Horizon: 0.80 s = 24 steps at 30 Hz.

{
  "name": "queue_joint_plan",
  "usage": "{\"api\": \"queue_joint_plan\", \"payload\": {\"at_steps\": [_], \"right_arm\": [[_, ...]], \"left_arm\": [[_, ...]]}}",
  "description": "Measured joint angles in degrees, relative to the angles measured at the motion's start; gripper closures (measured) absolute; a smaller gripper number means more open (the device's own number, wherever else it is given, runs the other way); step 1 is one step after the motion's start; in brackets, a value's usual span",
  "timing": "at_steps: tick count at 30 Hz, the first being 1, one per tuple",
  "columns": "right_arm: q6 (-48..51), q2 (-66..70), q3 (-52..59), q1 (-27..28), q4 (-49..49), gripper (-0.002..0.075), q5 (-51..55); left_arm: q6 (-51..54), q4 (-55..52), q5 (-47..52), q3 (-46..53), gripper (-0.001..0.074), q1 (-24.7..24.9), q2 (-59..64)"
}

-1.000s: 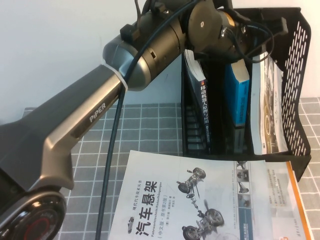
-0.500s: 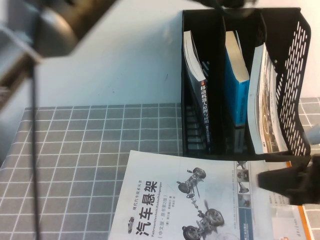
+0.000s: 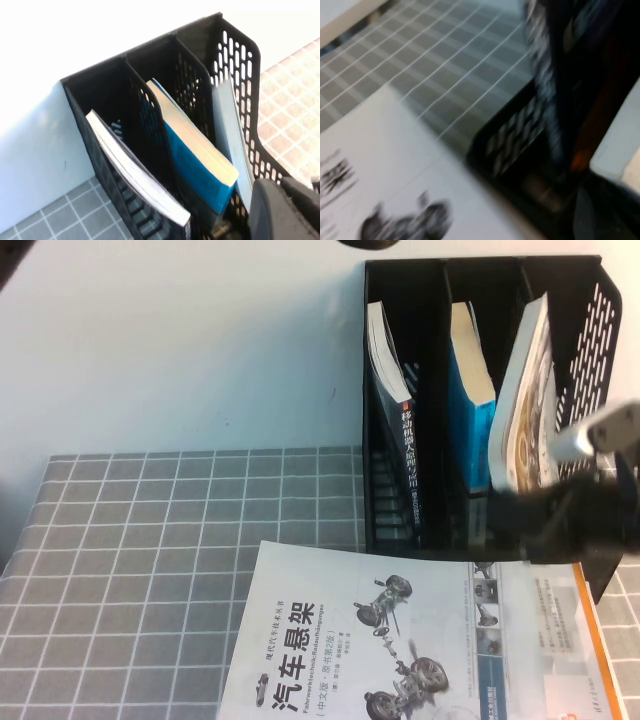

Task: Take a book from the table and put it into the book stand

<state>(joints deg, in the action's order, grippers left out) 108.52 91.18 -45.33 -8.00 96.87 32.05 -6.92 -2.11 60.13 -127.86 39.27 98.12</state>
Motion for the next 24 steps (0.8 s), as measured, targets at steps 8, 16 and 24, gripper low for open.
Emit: {"api": "queue_joint_plan", "payload": {"at_steps": [8, 16, 24], "right_arm": [[-2.4, 0.0, -6.8, 0.0, 1.0, 0.0729, -9.2], [-3.4, -3.4, -9.0, 0.5, 1.0, 0.0729, -7.7], [-20.4, -14.2, -9.4, 1.0, -19.1, 0.0729, 14.4]], "left_arm": [[1.1, -0.7, 6.3, 0.0, 0.0734, 0.0, -0.2], [1.2, -1.3, 4.6, 0.0, 0.0734, 0.0, -2.9], [6.9, 4.9, 9.3, 0.0, 0.0734, 0.0, -12.7]]}}
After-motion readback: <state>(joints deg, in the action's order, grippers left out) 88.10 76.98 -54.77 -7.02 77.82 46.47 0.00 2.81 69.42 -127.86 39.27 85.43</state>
